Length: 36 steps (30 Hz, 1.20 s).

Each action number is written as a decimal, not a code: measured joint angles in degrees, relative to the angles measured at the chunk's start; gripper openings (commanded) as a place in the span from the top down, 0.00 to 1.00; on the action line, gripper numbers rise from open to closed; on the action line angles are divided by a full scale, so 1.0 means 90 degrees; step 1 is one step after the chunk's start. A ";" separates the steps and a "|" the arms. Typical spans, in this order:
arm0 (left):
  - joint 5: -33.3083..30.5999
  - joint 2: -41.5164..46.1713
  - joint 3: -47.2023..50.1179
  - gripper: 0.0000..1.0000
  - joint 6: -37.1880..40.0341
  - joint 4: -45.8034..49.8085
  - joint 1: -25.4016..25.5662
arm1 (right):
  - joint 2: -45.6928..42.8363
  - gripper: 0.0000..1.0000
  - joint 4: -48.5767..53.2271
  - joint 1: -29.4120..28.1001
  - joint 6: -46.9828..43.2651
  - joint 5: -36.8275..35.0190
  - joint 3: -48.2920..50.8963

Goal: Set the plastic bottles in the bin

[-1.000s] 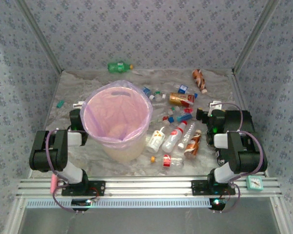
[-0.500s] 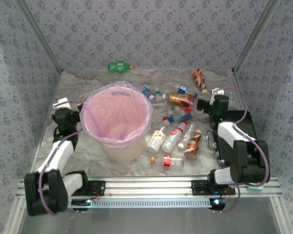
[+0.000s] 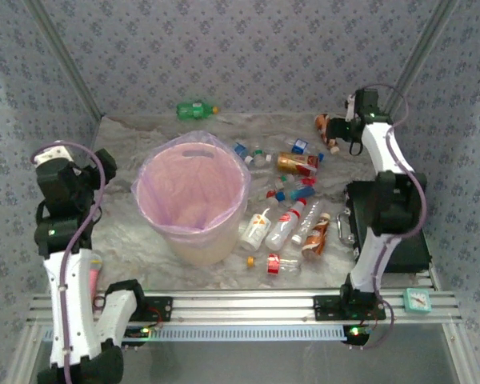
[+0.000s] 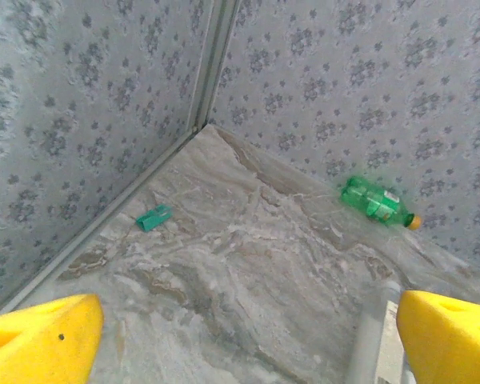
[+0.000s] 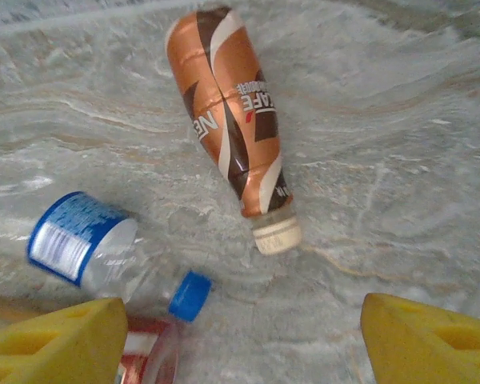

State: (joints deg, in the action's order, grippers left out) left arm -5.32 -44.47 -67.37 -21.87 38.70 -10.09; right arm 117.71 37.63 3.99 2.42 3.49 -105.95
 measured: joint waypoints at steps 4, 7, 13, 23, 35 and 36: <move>0.0775 0.0015 -0.0780 0.12 -0.0024 0.0750 0.0012 | 0.1268 0.22 0.0862 -0.0005 -0.0041 -0.0002 -0.1418; 0.1615 -0.0131 -0.0925 0.13 -0.0080 0.0860 0.0153 | 0.2101 0.22 0.1345 -0.0005 -0.0044 0.0000 -0.2545; 0.2356 -0.0746 -0.0668 0.13 -0.0083 0.1093 0.0957 | 0.3033 0.22 0.1846 -0.0005 -0.0039 0.0005 -0.3667; 0.2305 -0.1052 -0.0369 0.15 -0.0083 0.1212 0.1790 | 0.3463 0.31 0.2008 0.0019 -0.0034 0.0051 -0.3854; 0.2013 -0.1234 -0.0199 0.16 -0.0112 0.1168 0.1931 | 0.3614 0.60 0.1987 0.0109 -0.0075 0.0041 -0.3864; 0.1994 -0.1239 -0.0199 0.14 -0.0131 0.1166 0.1931 | 0.3614 0.63 0.1984 0.0109 -0.0078 0.0041 -0.3864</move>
State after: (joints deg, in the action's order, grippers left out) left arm 12.62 -55.61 -69.17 -23.05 49.19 7.29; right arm 150.23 55.48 4.97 1.72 3.86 -140.73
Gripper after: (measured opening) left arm 0.837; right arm 0.407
